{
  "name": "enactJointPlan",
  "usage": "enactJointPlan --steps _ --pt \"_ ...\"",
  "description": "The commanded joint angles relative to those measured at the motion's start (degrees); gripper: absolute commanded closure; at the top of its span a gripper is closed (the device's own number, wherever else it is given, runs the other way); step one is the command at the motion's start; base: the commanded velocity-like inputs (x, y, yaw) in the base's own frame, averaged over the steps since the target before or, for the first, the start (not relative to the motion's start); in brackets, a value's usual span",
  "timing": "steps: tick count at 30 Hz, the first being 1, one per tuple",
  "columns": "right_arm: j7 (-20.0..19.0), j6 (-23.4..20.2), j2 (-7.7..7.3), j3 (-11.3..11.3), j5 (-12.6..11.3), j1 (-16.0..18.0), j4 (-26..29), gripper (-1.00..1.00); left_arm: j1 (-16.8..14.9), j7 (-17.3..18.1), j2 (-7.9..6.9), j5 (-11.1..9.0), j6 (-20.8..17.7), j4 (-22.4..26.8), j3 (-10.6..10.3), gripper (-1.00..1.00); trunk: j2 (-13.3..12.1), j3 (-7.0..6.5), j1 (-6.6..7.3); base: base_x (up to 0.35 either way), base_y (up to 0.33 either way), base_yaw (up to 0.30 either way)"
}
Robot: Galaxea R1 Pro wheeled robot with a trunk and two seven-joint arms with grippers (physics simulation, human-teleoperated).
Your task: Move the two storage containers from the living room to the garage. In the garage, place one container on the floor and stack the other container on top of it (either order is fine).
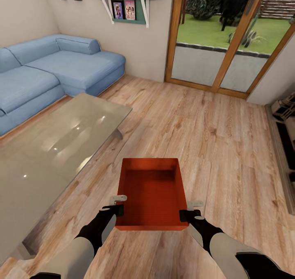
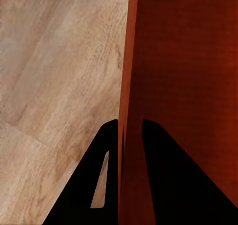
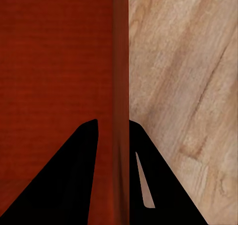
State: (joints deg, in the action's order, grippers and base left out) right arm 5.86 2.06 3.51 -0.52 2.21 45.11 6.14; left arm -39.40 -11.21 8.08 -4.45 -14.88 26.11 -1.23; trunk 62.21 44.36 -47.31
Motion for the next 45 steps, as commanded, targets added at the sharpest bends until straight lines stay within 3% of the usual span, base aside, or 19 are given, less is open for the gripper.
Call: enactJointPlan --steps 1,45 --pt "0.2 0.2 0.01 -1.1 0.7 0.1 0.1 1.0 0.0 -0.7 0.0 0.6 -0.5 0.0 0.0 1.0 -0.4 -0.15 0.22 0.0 0.0 0.0" --pt "0.2 0.3 0.01 -1.1 0.7 0.1 0.1 1.0 0.0 -0.7 0.0 0.5 -0.5 0.0 0.0 1.0 -18.0 -8.05 9.89 0.0 0.0 0.0"
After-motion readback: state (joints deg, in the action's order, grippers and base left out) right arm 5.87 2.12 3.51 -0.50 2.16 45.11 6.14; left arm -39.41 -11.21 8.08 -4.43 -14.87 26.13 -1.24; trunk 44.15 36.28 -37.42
